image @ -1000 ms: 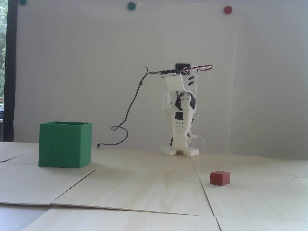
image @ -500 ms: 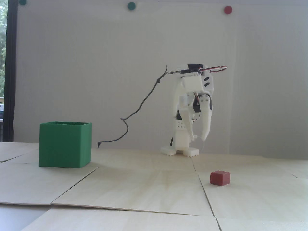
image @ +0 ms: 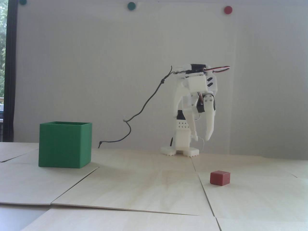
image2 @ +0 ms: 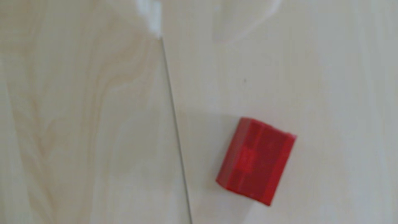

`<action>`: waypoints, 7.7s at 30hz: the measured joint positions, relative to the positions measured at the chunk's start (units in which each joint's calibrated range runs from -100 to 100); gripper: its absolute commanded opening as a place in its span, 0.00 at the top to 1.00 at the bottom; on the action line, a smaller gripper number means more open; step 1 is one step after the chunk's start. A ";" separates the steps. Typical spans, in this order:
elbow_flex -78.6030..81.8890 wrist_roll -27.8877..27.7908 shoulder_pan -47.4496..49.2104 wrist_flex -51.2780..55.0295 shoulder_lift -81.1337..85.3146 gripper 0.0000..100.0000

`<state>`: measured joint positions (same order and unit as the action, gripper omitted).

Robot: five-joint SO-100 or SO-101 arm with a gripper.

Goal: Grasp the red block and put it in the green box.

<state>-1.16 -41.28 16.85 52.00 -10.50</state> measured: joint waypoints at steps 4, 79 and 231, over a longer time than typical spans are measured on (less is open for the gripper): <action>0.00 0.00 0.15 0.00 0.00 0.92; -47.81 8.73 0.38 7.90 -36.53 0.85; -41.63 4.42 -19.79 16.56 -8.30 0.98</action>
<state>-42.79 -36.86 -2.94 68.55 -18.80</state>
